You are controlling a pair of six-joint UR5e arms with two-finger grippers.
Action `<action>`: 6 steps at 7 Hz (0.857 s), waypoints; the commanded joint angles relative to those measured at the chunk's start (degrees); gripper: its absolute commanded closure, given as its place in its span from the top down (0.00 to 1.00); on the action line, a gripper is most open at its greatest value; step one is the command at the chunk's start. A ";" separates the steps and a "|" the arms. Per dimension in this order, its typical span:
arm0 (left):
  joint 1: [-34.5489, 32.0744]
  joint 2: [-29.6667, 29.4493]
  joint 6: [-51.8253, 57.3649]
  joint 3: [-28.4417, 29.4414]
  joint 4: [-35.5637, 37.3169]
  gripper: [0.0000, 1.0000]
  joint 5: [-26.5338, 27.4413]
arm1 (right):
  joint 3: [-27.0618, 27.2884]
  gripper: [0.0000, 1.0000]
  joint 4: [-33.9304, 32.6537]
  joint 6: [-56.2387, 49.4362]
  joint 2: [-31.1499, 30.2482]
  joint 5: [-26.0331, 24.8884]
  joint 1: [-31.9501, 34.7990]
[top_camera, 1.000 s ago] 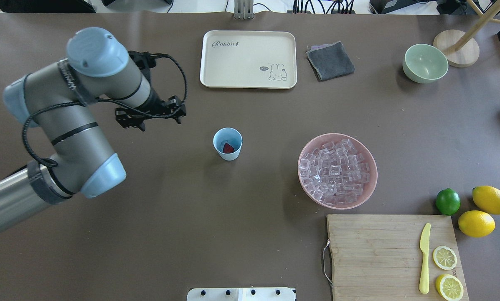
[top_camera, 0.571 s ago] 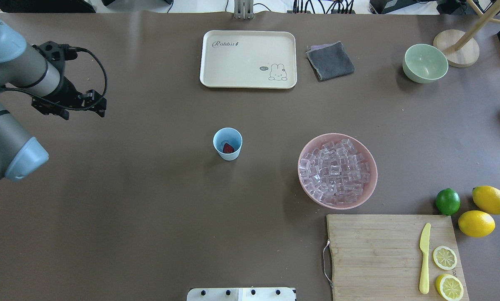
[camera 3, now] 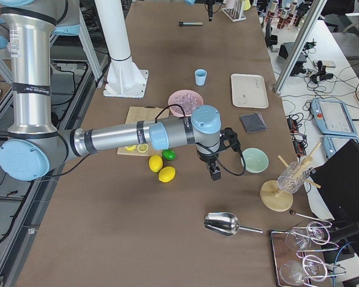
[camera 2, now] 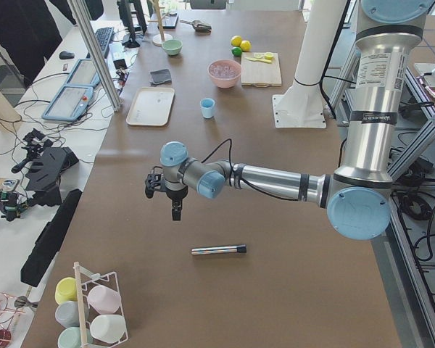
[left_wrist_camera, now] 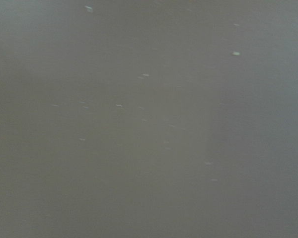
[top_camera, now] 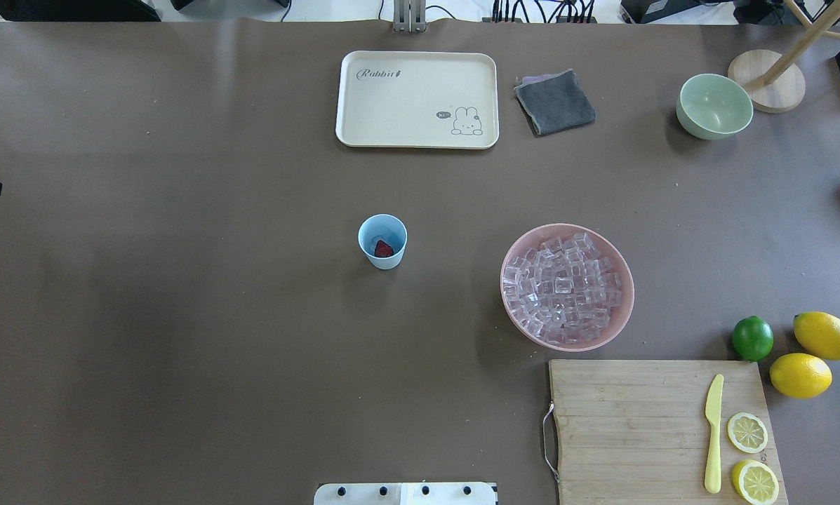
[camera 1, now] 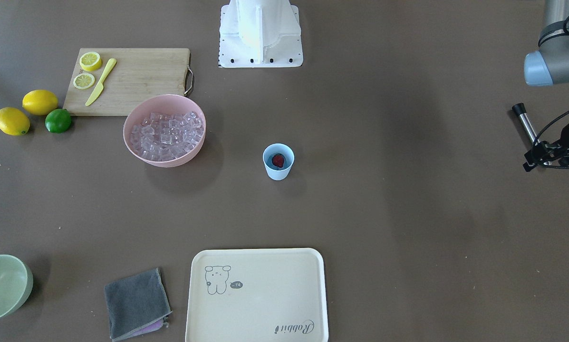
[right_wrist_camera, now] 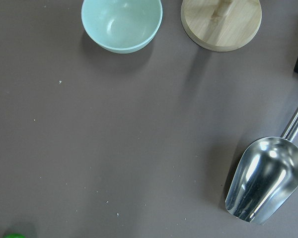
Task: Mash ice and strawberries in cup
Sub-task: 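Grasp the metal pestle upright with the left gripper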
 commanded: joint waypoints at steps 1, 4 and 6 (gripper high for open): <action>-0.96 5.31 0.60 5.16 -10.80 0.98 -1.50 | 0.53 0.99 0.03 0.09 0.00 -0.64 0.00; -0.88 8.31 -1.42 12.70 -22.32 0.98 -1.33 | 0.35 0.99 0.21 0.00 -0.09 -0.21 0.00; -0.44 8.84 -6.92 15.37 -29.89 0.98 -1.77 | 0.27 0.99 0.29 -0.08 -0.88 -0.20 0.26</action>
